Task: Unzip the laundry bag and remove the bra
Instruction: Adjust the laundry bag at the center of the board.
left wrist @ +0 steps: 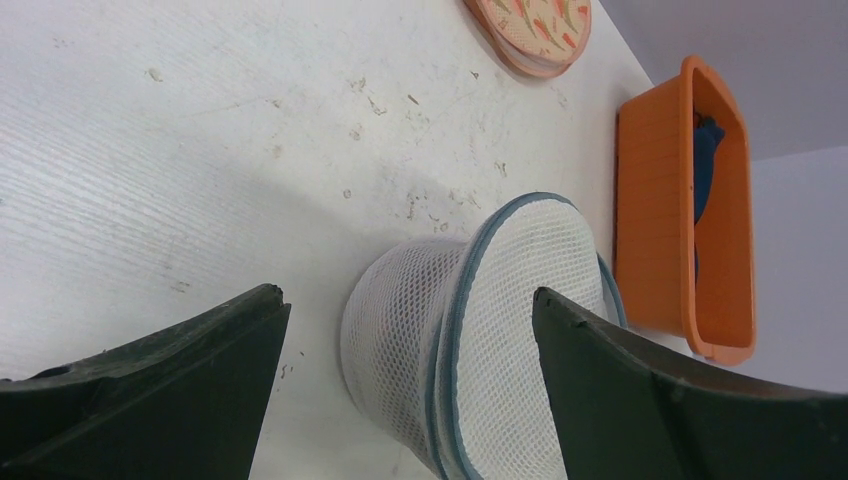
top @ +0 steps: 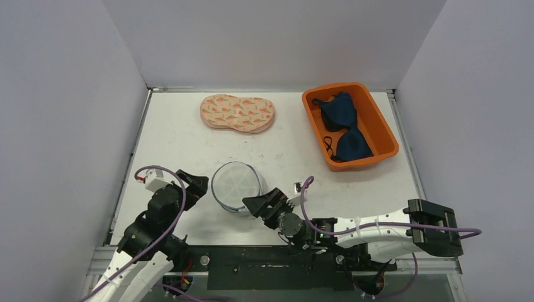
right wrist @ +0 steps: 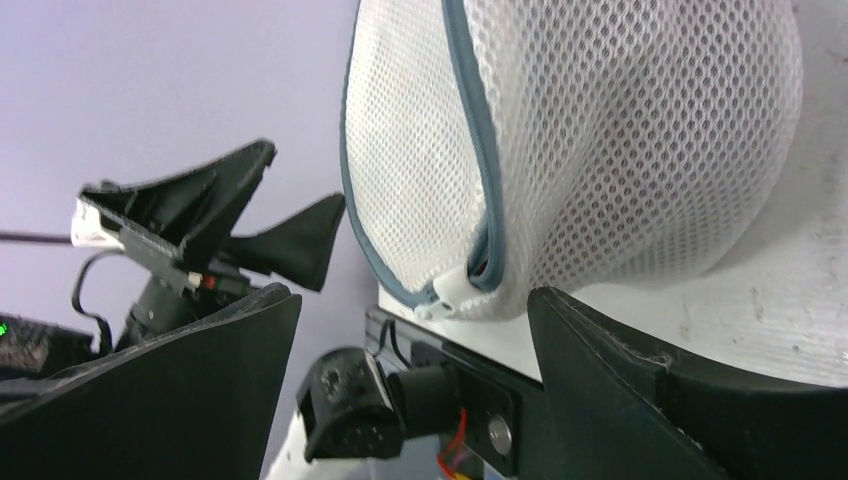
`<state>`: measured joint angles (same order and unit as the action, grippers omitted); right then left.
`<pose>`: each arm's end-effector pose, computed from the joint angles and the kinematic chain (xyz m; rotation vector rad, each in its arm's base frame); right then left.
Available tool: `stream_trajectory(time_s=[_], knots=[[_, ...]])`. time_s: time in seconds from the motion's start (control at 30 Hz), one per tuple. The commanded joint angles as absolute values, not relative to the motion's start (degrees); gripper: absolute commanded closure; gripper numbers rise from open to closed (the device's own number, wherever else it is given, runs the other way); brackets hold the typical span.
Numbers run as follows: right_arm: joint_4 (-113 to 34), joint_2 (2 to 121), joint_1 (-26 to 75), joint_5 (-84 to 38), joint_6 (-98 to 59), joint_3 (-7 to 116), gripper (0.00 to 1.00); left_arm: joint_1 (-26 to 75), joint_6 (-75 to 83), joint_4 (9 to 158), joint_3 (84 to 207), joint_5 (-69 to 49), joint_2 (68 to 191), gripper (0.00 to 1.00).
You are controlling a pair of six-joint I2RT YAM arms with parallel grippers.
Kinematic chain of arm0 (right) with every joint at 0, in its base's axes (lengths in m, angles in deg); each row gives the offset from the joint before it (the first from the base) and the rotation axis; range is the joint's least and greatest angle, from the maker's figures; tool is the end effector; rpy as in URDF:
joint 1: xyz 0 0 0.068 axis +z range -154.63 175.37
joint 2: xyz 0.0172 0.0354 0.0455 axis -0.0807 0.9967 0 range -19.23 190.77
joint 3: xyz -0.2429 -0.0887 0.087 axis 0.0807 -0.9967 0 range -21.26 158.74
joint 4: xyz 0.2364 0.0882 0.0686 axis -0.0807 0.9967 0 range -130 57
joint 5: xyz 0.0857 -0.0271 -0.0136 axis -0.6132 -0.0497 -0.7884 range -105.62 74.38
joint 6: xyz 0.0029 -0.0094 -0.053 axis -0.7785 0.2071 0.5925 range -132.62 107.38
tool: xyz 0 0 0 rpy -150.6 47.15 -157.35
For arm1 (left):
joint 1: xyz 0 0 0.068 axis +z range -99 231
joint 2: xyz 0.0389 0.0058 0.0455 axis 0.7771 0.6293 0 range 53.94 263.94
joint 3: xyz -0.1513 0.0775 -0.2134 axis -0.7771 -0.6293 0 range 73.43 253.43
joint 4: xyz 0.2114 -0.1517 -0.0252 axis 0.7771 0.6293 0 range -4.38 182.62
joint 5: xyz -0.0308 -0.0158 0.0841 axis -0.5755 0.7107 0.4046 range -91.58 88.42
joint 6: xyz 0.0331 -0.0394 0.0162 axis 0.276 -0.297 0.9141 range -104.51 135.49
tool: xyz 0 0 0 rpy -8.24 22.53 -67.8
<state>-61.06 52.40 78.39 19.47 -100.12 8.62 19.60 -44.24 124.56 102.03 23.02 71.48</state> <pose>0.0515 0.2516 0.2092 0.5383 2.0709 1.3856 0.0856 -0.0349 0.2492 -0.7587 1.9115 -0.5656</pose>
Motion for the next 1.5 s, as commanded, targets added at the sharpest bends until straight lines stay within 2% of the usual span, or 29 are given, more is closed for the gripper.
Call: stream_trajectory(time_s=[0.0,0.33,1.03,1.2,1.47], knots=[[-66.44,55.48,77.19,25.10,-106.46,12.14,0.14,19.80,-46.03,124.39,102.25,24.70,70.65,0.09],[-64.95,63.27,77.28,20.66,-112.80,16.02,0.20,19.79,-46.65,124.98,102.54,24.28,70.58,0.09],[-53.81,58.85,82.05,19.56,-114.01,17.83,0.10,19.80,-46.39,127.06,102.95,23.80,69.14,0.09],[-61.36,61.20,82.51,22.47,-115.55,16.20,0.07,19.80,-46.73,126.53,102.52,23.76,69.14,0.09],[-66.52,67.92,79.60,20.50,-114.33,19.76,0.06,19.80,-47.04,126.25,102.31,23.31,69.41,0.09]])
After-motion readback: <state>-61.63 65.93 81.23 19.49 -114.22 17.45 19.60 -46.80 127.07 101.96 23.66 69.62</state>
